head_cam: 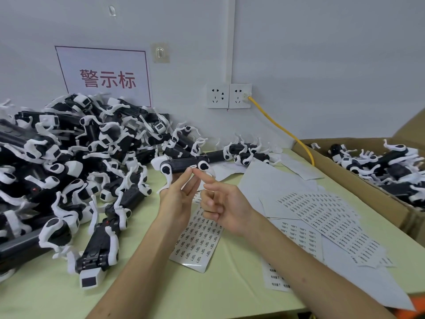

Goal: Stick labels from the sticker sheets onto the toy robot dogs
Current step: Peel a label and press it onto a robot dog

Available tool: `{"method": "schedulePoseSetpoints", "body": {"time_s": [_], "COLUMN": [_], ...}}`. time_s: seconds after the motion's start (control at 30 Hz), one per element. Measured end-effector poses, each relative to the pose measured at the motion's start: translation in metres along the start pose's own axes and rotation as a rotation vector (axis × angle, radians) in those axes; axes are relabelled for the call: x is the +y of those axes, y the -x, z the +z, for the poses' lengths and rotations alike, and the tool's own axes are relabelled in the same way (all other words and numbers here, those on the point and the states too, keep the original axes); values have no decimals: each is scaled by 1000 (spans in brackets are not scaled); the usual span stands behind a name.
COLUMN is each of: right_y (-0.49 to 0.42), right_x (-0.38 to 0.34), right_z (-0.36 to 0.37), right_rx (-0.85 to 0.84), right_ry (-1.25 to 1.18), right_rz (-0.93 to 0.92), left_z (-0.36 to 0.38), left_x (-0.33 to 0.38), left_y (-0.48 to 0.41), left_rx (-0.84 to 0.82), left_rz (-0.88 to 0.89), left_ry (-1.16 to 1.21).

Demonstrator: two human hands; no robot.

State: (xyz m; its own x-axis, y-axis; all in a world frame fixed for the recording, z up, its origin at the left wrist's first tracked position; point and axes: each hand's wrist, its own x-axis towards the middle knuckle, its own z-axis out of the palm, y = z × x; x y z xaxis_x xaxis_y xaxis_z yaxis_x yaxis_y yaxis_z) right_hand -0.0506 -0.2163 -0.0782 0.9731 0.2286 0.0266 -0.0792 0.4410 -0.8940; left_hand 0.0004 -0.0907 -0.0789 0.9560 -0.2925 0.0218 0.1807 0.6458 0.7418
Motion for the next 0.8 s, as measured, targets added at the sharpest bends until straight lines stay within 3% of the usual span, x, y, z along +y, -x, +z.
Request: {"method": "schedulePoseSetpoints", "body": {"time_s": [0.8], "right_y": [-2], "right_x": [3], "right_z": [-1], "right_rx": [-49], "right_ry": [-60], "right_rz": [13], "left_z": [0], "left_x": [-2], "left_y": [-2], "left_rx": [89], "left_rz": [43], "left_ry": [-24]}}
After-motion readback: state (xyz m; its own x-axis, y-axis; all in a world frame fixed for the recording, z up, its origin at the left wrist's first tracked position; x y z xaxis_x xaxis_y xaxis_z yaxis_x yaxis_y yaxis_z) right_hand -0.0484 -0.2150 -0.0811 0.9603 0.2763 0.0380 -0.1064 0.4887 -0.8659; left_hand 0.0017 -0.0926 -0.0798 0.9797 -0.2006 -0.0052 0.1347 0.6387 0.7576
